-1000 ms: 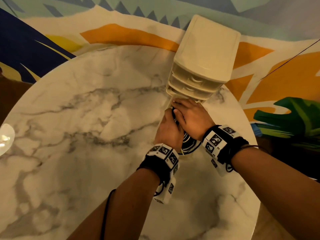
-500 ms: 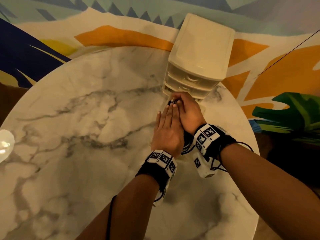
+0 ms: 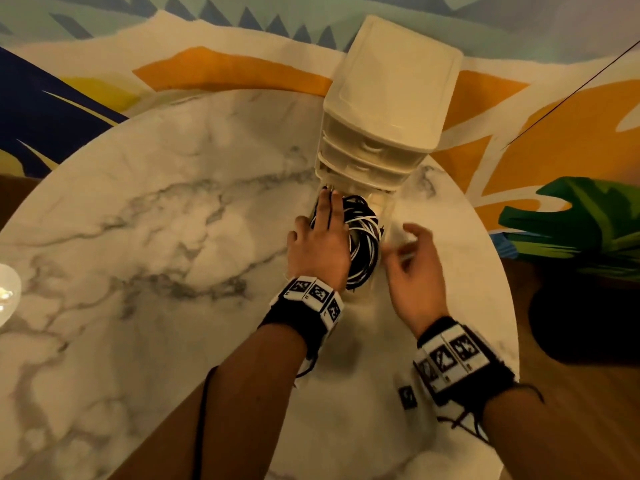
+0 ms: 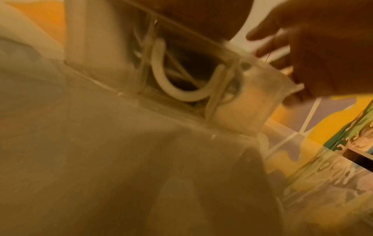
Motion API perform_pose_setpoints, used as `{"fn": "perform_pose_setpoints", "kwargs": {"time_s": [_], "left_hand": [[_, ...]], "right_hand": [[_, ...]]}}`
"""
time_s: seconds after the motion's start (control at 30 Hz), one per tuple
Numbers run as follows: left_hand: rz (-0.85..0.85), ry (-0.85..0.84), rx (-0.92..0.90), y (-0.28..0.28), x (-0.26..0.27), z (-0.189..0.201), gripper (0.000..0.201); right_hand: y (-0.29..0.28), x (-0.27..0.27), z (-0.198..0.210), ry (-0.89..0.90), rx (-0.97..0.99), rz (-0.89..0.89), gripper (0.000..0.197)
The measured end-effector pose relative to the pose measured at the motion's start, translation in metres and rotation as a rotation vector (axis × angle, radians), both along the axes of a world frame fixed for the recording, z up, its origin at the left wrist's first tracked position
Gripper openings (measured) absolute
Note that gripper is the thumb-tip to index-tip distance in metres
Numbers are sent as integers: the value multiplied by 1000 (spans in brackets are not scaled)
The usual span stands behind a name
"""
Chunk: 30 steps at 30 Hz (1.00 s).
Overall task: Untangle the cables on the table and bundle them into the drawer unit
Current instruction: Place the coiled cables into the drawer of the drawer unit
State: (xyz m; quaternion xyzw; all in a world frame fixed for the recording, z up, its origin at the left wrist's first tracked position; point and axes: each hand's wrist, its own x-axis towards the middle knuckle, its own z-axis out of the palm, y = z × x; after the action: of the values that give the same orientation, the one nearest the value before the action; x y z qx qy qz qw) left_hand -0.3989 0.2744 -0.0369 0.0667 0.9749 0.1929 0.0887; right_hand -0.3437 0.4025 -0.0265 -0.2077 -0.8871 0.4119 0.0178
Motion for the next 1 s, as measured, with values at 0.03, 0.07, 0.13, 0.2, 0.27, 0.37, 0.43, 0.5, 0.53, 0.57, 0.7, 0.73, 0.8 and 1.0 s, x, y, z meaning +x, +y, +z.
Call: {"fn": "perform_pose_setpoints", "kwargs": {"time_s": [0.03,0.07,0.13,0.2,0.27,0.37,0.43,0.5,0.53,0.57,0.7,0.73,0.8,1.0], "left_hand": [[2,8,6,-1,-1,-2,59],[-2,19,17,-3,-1,-4,61],[-8,43,33,-3,-2,-5,62],[-16,71,53,-4,-4,-8,61],[-36,112,61,-4,-8,-8,59],[-43,125,71,-2,-16,-9,57],[-33,125,72,-3,-22,-9,56],[-34,115,58,-2,-30,-9,54],[-37,107,50,-2,-33,-8,54],[-39,101,42,-1,-35,-8,54],[-22,101,-1,3,-38,-8,53],[-23,105,-23,3,-38,-7,52],[-58,105,-75,2,-40,-4,52],[-107,78,-65,0,-49,-3,51]], "right_hand": [[-4,8,-8,-94,-17,56,51],[-10,13,-14,-139,-61,116,55],[-18,12,-22,-108,-152,159,53],[-19,8,-25,-41,-155,162,52],[-17,6,-25,-7,-134,180,54],[-13,-2,-24,1,-113,205,51],[-10,-11,-25,-8,-119,219,50],[-9,-19,-27,-12,-129,222,50],[-8,-22,-28,-17,-133,220,50],[-7,-24,-28,-18,-139,217,50],[2,-31,-25,-55,-144,232,49],[3,-32,-22,-73,-123,237,48],[3,-31,-14,-79,4,226,56],[-11,-43,13,41,487,552,91]]}}
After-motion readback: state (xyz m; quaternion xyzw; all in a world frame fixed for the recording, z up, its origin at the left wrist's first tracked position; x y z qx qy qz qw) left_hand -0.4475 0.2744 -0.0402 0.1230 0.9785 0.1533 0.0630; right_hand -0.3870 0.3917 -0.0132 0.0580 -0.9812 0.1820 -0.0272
